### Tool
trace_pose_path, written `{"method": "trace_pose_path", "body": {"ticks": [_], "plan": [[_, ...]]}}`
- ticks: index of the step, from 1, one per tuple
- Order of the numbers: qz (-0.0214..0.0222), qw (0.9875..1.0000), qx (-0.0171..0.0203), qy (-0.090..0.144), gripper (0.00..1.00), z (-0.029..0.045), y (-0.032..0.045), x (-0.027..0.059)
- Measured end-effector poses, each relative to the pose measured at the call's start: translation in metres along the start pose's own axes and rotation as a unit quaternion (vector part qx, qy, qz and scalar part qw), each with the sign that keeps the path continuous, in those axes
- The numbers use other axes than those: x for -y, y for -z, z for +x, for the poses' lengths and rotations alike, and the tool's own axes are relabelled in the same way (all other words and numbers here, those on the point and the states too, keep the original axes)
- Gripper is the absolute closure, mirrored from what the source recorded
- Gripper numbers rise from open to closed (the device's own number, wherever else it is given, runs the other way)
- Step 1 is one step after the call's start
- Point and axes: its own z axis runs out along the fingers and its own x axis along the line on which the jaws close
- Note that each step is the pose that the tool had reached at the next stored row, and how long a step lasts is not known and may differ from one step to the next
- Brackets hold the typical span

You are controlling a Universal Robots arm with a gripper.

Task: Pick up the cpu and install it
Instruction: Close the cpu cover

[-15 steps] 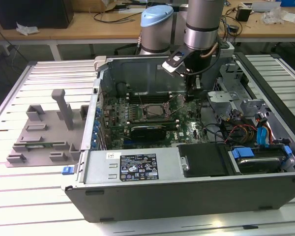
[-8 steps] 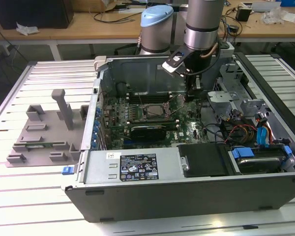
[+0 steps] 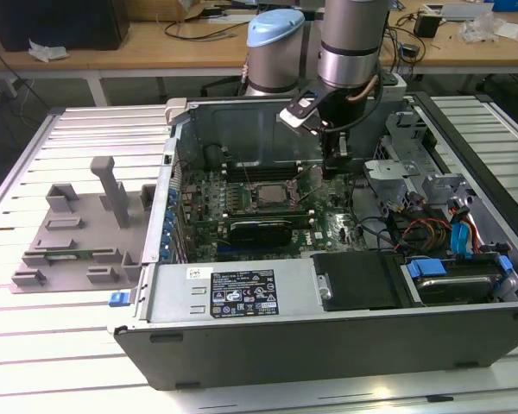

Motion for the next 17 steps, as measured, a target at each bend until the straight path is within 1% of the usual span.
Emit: {"method": "trace_pose_path", "body": {"ticks": [6, 8, 12, 13, 15, 17], "plan": [[-0.0001, 1.0, -0.0002, 0.0, 0.89, 0.0006, 0.0, 0.0092], [-0.0004, 1.0, -0.0001, 0.0, 0.89, 0.0012, 0.0002, 0.0162], [-0.0011, 1.0, 0.0, 0.0, 0.89, 0.0022, 0.0005, 0.0274], [-0.0016, 1.0, 0.0, 0.0, 0.89, 0.0029, 0.0006, 0.0335], [-0.0019, 1.0, 0.0, 0.0, 0.89, 0.0038, 0.0007, 0.0393], [-0.0019, 1.0, 0.0, 0.0, 0.89, 0.0043, 0.0008, 0.0433]]}}
